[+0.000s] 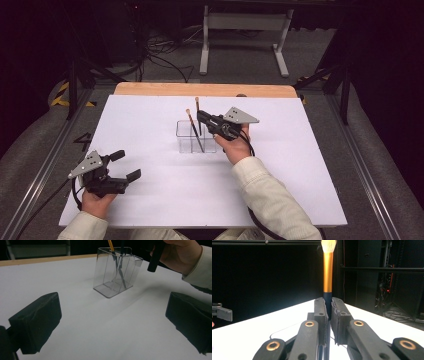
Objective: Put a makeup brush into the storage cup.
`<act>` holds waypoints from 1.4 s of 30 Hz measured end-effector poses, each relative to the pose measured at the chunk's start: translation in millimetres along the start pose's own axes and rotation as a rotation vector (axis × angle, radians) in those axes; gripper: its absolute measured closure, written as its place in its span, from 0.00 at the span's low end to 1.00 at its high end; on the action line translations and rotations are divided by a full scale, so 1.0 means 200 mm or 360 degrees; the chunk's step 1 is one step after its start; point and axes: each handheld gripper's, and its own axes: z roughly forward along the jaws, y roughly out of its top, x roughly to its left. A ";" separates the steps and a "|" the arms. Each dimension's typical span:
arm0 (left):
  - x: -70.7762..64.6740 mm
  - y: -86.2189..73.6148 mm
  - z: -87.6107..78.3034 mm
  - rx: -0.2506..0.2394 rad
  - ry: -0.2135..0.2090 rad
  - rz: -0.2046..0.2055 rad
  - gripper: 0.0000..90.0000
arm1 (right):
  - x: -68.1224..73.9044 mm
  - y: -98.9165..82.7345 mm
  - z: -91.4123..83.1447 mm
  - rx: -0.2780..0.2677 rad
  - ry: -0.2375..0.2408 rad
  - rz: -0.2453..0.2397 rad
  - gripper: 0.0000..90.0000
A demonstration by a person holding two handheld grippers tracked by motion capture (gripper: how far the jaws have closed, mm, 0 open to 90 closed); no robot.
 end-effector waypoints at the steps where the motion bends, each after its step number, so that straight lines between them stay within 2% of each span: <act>1: 0.00 0.00 0.00 -0.0001 0.0000 -0.0001 0.01 | 0.00 0.00 0.00 0.0001 -0.0001 0.0001 0.92; 21: 0.00 0.00 0.00 0.0000 -0.0001 -0.0004 0.01 | 0.00 -0.02 0.00 0.0027 0.0000 0.0018 0.91; 23: 0.00 0.00 0.00 0.0000 0.0000 -0.0003 0.01 | 0.01 -0.02 0.00 0.0030 -0.0002 0.0001 0.87; 26: 0.00 0.00 0.00 0.0001 0.0001 -0.0003 0.01 | 0.01 0.00 -0.01 0.0010 -0.0007 -0.0033 0.73; 29: 0.00 0.00 0.00 0.0001 0.0000 -0.0002 0.01 | 0.01 0.02 -0.02 -0.0014 -0.0005 -0.0022 0.50; 30: 0.00 0.00 0.00 0.0001 0.0000 -0.0002 0.01 | 0.01 0.02 -0.02 -0.0014 -0.0005 -0.0022 0.50; 31: 0.00 0.00 0.00 0.0000 0.0001 -0.0003 0.01 | 0.01 0.03 -0.04 -0.0015 -0.0015 -0.0024 0.38; 32: 0.00 0.00 0.00 0.0000 0.0001 -0.0003 0.01 | 0.01 0.04 -0.04 -0.0014 -0.0015 -0.0025 0.33; 36: 0.00 0.00 0.00 0.0001 0.0002 -0.0001 0.01 | 0.01 0.07 -0.07 0.0008 -0.0019 -0.0029 0.23; 42: 0.00 0.00 0.00 0.0000 0.0000 0.0006 0.01 | 0.01 0.12 -0.13 0.0022 -0.0021 -0.0048 0.19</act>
